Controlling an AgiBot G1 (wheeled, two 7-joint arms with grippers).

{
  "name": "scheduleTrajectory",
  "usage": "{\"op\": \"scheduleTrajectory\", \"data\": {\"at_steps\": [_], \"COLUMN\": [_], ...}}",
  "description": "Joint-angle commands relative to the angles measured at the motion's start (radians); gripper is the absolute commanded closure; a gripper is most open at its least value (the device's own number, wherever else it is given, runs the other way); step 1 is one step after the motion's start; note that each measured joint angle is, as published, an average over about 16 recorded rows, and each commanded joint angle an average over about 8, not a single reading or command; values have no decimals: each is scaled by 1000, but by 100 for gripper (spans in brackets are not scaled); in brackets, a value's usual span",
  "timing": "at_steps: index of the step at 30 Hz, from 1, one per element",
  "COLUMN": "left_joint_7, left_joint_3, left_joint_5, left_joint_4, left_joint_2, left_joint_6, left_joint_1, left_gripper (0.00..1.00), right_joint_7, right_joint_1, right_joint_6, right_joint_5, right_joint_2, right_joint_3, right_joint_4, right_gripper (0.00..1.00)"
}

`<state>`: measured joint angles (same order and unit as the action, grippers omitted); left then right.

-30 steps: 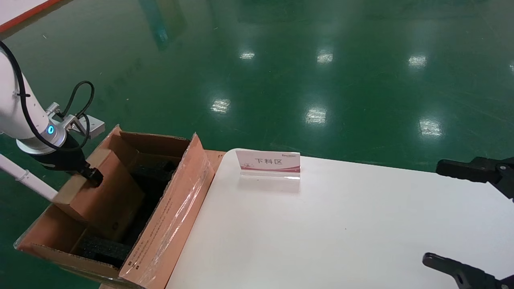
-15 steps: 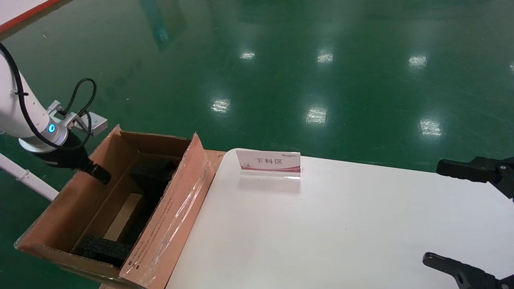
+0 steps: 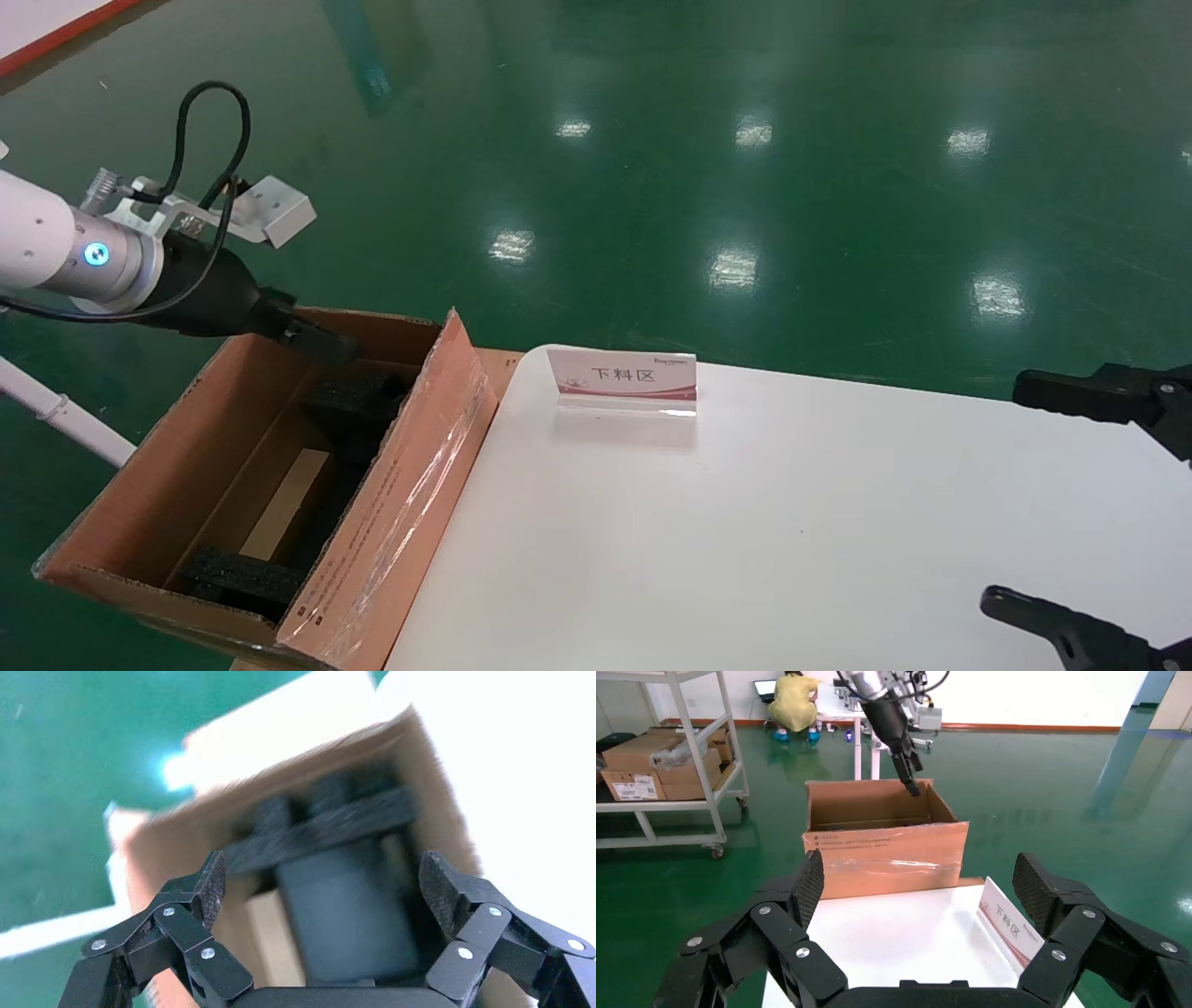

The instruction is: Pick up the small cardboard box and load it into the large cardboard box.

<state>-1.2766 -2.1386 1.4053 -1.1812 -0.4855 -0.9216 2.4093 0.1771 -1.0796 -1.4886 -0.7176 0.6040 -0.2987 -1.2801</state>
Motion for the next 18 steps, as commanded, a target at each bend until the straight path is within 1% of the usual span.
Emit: {"op": "scheduleTrajectory", "data": {"at_steps": [1, 7, 12, 15, 18], "left_joint_7": [13, 69, 89, 112, 152], "left_joint_3": [17, 39, 50, 89, 161], "left_joint_5": [-12, -44, -39, -48, -72], "left_joint_4": [-75, -150, -166, -169, -168], "left_joint_2": [43, 95, 102, 98, 91], "left_joint_6": [14, 21, 10, -7, -30], "left_joint_1": [30, 55, 56, 28, -26], "left_gripper": [0, 0, 0, 0, 0], "right_joint_7": [0, 0, 0, 0, -1], "right_joint_1": [0, 0, 0, 0, 0], "right_joint_6": [0, 0, 0, 0, 0], "right_joint_5": [0, 0, 0, 0, 0], "right_joint_2": [0, 0, 0, 0, 0], "right_joint_3": [0, 0, 0, 0, 0], "right_joint_4": [0, 0, 0, 0, 1], "right_gripper": [0, 0, 0, 0, 0]}}
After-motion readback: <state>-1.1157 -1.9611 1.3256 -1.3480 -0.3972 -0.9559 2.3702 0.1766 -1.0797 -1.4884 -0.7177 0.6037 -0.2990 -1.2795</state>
